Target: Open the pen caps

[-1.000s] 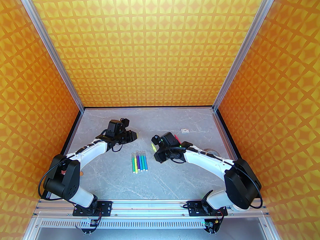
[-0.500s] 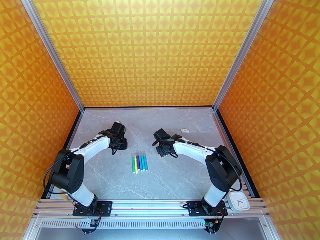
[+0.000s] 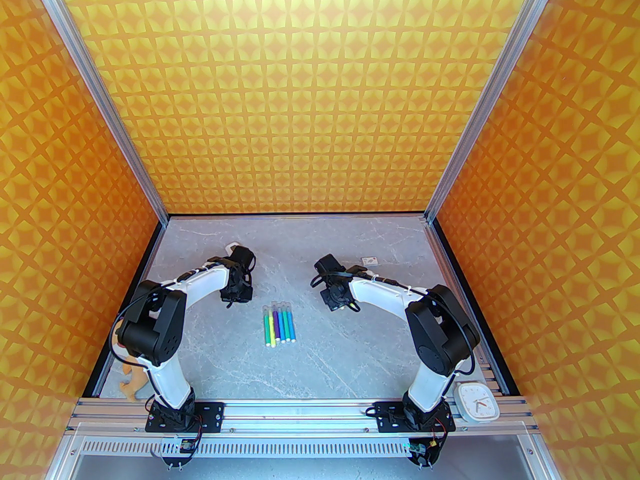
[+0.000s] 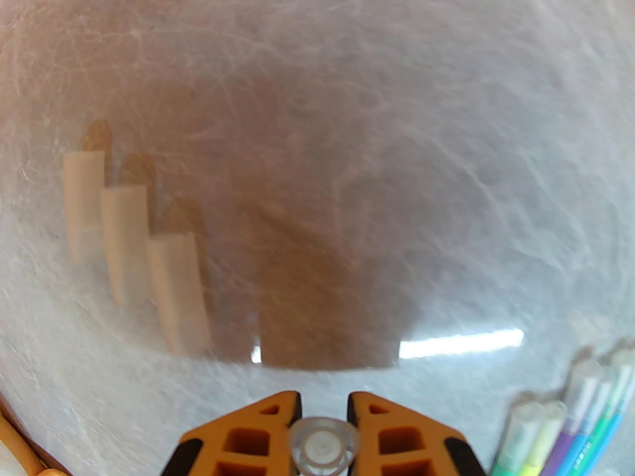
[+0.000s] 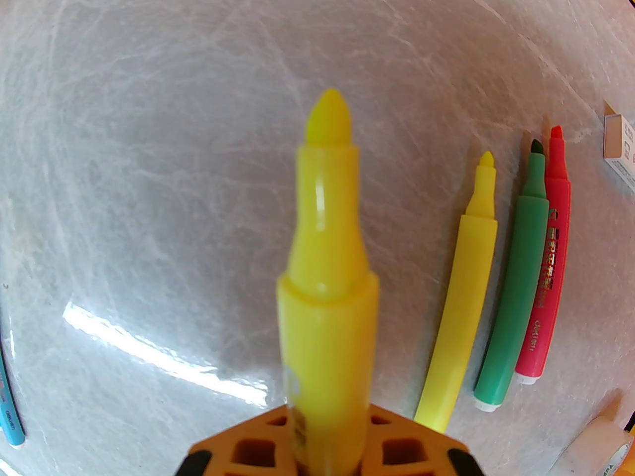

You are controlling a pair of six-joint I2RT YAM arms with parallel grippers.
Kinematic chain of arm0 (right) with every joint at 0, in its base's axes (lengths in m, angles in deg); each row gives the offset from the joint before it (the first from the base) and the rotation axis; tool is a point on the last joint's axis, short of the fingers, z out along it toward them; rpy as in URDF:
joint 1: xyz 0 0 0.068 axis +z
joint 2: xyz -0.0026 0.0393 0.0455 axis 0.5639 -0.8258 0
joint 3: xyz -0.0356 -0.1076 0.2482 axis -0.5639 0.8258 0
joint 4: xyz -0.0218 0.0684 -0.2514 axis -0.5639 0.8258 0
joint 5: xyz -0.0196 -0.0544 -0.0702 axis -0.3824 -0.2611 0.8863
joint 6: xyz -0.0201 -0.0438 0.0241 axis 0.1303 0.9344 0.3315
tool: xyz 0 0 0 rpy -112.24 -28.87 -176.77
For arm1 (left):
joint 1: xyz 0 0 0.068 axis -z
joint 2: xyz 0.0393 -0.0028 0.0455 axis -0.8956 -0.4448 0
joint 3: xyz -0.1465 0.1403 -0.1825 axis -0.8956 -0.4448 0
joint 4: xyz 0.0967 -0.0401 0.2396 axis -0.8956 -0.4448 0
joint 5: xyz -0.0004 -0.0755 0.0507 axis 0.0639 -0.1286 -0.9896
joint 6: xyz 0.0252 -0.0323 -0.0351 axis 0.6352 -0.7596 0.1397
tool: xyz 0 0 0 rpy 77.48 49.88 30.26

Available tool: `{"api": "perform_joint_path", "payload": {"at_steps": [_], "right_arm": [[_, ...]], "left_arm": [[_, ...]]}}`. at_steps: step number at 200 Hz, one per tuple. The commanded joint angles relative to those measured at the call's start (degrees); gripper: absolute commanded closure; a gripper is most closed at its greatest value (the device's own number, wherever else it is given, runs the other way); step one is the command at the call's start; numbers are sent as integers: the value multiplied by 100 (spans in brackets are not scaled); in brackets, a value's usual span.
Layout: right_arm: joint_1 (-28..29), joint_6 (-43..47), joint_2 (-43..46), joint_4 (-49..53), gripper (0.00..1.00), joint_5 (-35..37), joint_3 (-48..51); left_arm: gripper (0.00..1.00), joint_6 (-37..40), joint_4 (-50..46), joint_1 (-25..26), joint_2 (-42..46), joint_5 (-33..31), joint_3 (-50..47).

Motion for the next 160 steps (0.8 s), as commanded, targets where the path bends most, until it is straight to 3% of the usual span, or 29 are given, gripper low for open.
{"api": "perform_joint_path", "payload": {"at_steps": [1,109,160], "right_arm": [[-69,107,-124,-25,95,37,-31],[-177,160,-229,-19,91,123,-40],[-184,169,-319,-2,89,144,-56]], "left_arm": [[100,152,-203,-46,-158,-289,233],[98,270,-309,-141,-610,-659,557],[92,290,-294,-140,-691,-743,582]]}}
